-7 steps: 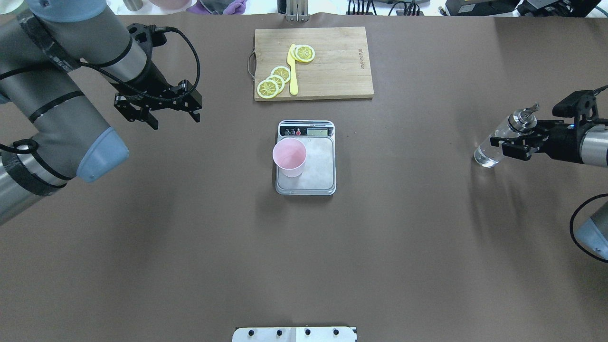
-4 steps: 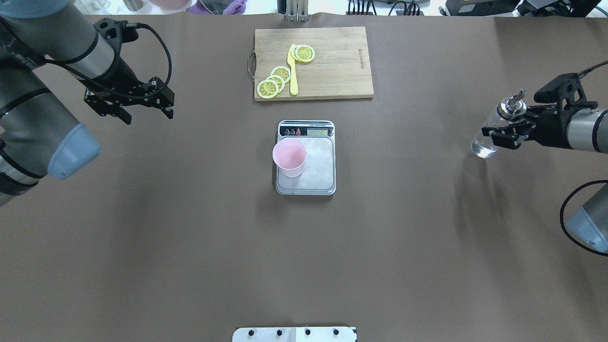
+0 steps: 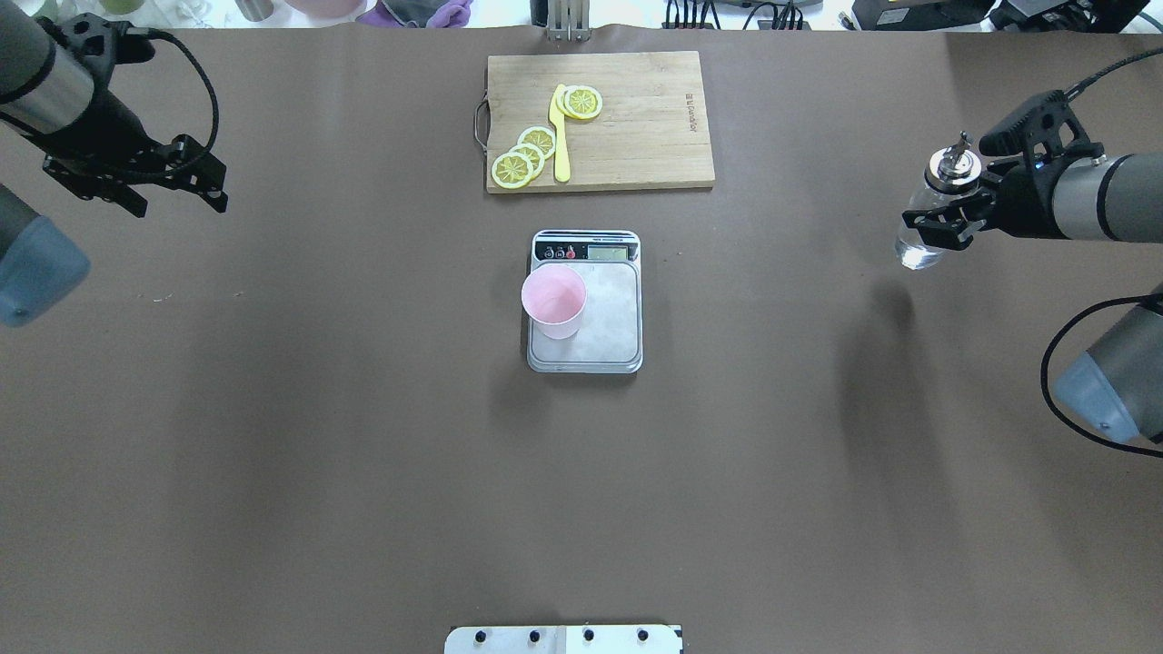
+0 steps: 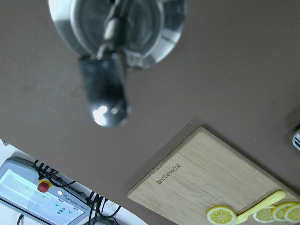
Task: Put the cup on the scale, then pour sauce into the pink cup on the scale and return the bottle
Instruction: 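Withdraw the left arm toward its rest while the right gripper lifts the bottle, then carry the glass bottle with the right gripper over the pink cup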
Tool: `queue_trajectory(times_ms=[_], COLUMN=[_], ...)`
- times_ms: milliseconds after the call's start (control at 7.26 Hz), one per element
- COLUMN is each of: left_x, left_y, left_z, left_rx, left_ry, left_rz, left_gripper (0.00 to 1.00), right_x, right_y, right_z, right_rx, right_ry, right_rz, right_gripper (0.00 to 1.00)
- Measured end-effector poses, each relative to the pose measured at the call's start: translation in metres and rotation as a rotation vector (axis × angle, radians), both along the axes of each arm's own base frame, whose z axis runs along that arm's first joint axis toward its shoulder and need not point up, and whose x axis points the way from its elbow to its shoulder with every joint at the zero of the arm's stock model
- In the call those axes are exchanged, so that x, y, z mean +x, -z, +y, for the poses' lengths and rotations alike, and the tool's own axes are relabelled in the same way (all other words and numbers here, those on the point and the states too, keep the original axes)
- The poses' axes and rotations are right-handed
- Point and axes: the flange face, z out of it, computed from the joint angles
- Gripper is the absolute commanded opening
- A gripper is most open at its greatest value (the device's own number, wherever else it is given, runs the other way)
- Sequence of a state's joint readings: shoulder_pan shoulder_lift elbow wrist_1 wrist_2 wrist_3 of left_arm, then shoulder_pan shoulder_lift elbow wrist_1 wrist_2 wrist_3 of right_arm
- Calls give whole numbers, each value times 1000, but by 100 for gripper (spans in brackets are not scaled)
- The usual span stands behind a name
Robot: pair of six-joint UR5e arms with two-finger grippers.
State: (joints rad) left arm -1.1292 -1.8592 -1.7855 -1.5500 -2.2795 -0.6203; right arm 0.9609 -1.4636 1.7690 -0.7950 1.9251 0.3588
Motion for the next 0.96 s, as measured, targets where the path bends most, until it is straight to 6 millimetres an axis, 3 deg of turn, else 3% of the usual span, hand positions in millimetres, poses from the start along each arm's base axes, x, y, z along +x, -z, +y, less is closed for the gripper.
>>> queue_trajectory(times_ms=[551, 965], left_x=[-105, -167], left_y=[-70, -126], left_z=[-17, -4], left_rx=[27, 7], left_ry=[-42, -34], left_rz=[-83, -107], left_gripper=[99, 98], right_x=[-15, -46], right_y=[77, 113], right_z=[-15, -14], right_rx=[-50, -86], right_ry=[47, 88], right_rz=[86, 130], right_gripper=[34, 32])
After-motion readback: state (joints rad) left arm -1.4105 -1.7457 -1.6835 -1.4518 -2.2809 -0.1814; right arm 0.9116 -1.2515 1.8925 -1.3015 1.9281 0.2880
